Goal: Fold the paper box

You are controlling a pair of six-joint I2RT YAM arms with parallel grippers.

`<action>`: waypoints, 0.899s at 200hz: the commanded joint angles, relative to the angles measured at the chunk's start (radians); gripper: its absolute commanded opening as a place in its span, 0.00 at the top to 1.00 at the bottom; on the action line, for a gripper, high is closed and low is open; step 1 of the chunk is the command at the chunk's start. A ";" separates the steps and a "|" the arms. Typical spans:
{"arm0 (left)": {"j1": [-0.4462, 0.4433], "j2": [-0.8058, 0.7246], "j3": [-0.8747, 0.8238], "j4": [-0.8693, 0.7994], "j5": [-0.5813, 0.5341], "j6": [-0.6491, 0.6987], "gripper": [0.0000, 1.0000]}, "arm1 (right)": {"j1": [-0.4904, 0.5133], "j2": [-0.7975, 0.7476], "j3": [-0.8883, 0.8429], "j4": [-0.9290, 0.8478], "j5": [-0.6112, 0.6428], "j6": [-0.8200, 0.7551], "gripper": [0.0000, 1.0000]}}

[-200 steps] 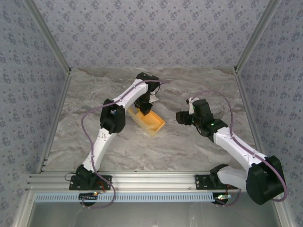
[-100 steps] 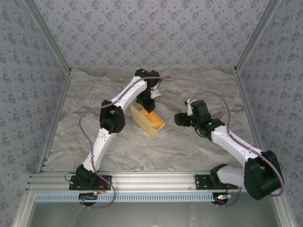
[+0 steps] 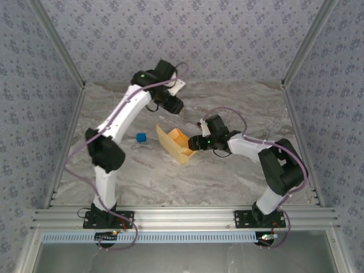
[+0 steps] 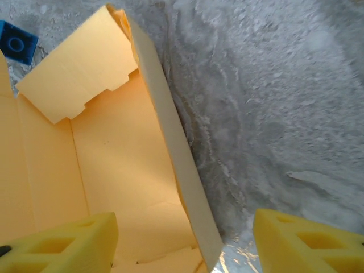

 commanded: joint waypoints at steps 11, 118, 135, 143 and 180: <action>0.075 -0.272 -0.353 0.298 0.005 -0.161 0.44 | 0.030 -0.007 -0.019 0.022 -0.089 0.048 0.38; 0.332 -0.852 -1.197 0.695 -0.077 -0.442 0.38 | 0.182 -0.095 -0.123 0.103 -0.125 0.119 0.37; 0.334 -0.869 -1.238 0.711 -0.084 -0.447 0.37 | 0.153 -0.137 -0.106 0.052 -0.072 0.047 0.34; 0.336 -0.873 -1.252 0.715 -0.086 -0.446 0.37 | 0.137 -0.145 -0.088 0.027 -0.048 -0.001 0.33; 0.339 -0.882 -1.277 0.732 -0.085 -0.441 0.37 | 0.019 -0.013 0.083 -0.040 -0.122 -0.232 0.33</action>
